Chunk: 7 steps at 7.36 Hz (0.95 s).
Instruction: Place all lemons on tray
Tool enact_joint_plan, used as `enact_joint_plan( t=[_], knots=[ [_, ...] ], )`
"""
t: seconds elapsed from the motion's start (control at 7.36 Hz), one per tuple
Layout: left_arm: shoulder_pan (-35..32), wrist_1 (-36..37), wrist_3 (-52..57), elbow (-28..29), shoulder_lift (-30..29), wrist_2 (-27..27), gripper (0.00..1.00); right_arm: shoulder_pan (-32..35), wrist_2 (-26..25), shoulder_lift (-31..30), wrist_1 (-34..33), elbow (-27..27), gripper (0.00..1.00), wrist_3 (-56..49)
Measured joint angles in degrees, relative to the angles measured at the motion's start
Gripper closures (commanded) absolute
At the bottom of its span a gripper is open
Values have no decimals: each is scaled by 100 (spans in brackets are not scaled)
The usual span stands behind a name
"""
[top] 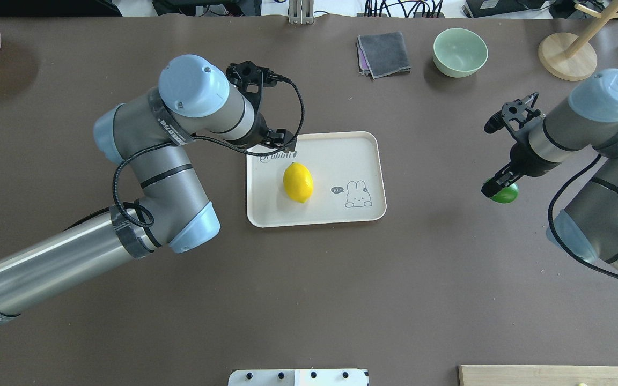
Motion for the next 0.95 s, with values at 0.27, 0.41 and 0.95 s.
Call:
enact_joint_plan(
  t=[0.27,0.41,0.95],
  knots=[
    [-395,-48,843,-399,752,-296,2,-360,-54,1229,-402,-347,100,1182],
    [-586,-60,1121,-563,1054,-483,2,-587,-165,1732,-446,-575,100,1717],
    [-987,-57,1593,-964,1778,-746,2,-1051,-758,2658,462,-1898,0,2459]
  ],
)
